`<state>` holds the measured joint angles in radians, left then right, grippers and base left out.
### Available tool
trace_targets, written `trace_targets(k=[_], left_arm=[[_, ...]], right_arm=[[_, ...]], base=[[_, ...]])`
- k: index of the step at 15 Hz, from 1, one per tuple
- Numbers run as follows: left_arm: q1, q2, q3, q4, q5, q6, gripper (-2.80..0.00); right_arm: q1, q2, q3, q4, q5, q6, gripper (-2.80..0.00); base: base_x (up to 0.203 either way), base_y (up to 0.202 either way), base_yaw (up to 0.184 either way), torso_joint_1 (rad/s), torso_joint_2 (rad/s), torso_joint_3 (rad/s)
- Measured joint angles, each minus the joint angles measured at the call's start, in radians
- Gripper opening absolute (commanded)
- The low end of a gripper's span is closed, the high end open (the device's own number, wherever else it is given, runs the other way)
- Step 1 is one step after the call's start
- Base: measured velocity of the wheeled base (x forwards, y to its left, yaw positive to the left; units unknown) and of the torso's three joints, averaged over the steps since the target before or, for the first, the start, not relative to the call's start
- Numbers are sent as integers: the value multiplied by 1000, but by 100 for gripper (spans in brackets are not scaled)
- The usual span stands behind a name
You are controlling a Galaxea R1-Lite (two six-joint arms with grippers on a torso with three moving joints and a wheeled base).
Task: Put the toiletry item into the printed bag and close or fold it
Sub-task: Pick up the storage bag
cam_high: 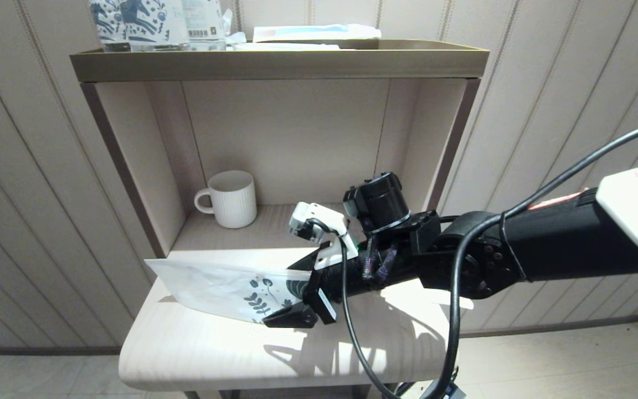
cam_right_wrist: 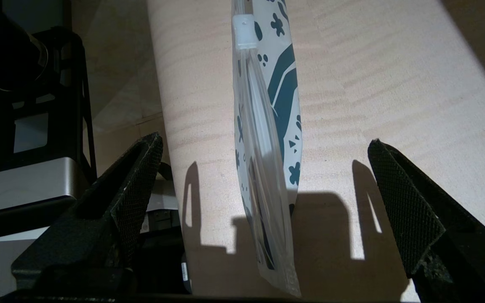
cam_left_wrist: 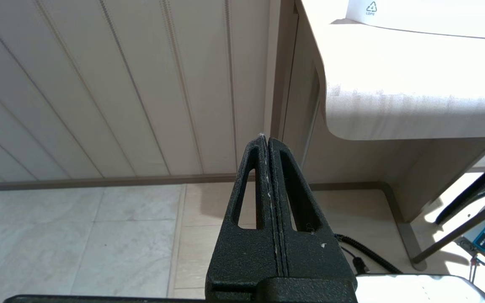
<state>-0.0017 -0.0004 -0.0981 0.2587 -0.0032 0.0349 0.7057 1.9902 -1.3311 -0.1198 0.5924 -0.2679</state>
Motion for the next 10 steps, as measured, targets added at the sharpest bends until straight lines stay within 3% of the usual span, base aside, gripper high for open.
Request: trace_targets(k=[10], left_arm=[[0, 0, 0, 0, 0, 0, -280]], right_arm=[[-5, -1, 11, -2, 0, 0, 0]], base=[[0, 0, 0, 0, 0, 0]])
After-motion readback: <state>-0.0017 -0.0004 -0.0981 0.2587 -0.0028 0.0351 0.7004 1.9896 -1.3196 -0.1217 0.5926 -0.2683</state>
